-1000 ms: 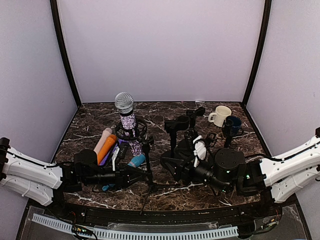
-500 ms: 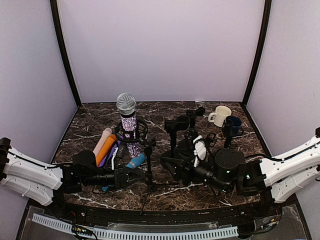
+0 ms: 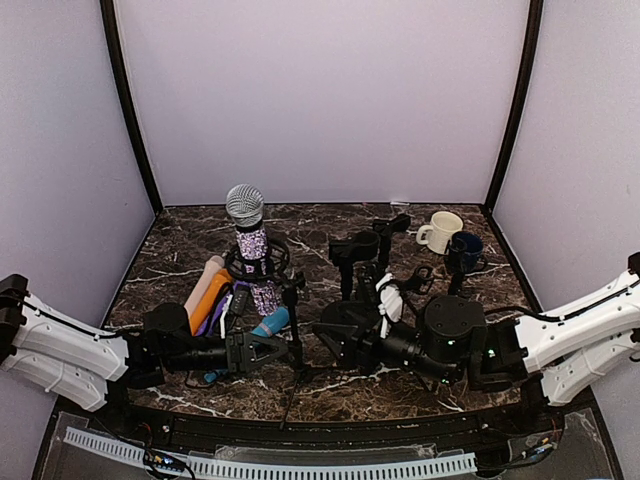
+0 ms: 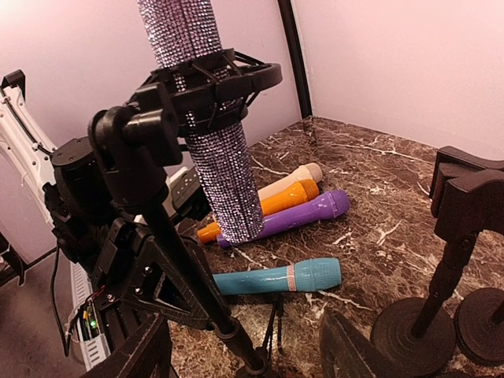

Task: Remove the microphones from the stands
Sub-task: Unscrew the knob on the microphone stand.

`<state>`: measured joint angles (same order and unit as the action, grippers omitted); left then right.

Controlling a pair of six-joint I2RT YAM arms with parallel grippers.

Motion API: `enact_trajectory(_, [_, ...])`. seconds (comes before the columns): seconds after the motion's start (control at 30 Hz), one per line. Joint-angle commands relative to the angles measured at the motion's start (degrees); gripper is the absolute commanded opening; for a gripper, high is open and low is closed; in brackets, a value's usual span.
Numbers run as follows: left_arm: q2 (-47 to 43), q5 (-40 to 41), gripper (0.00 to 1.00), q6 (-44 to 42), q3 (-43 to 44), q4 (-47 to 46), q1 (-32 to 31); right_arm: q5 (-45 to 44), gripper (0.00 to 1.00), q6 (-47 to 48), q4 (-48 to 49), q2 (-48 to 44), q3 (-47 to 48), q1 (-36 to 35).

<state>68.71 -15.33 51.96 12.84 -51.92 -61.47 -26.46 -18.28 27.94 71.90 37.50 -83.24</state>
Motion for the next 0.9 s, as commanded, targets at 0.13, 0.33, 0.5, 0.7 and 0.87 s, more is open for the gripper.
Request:
enact_trajectory(0.13, [3.05, -6.72, 0.09, 0.04, -2.43, 5.07, 1.18, 2.99, 0.65, 2.19, 2.38, 4.44, 5.31, -0.08])
enact_trajectory(0.33, [3.58, -7.63, 0.1, 1.45, -2.73, 4.78, 2.2, 2.5, 0.66, 2.94, 3.02, 8.1, 8.05, 0.22])
enact_trajectory(0.5, [4.39, -9.34, 0.1, 5.49, -2.61, 6.17, 2.23, 1.84, 0.61, 2.6, 2.92, 10.52, 10.27, 0.45])
enact_trajectory(0.7, [4.69, -10.38, 0.1, 8.66, -3.02, 7.08, 2.28, 0.74, 0.5, 2.59, 2.95, 12.29, 11.63, 0.49])
enact_trajectory(0.87, [5.93, -11.27, 0.1, 11.45, -3.44, 5.73, 2.51, -0.05, 0.41, 2.83, 2.92, 13.34, 12.45, 0.54])
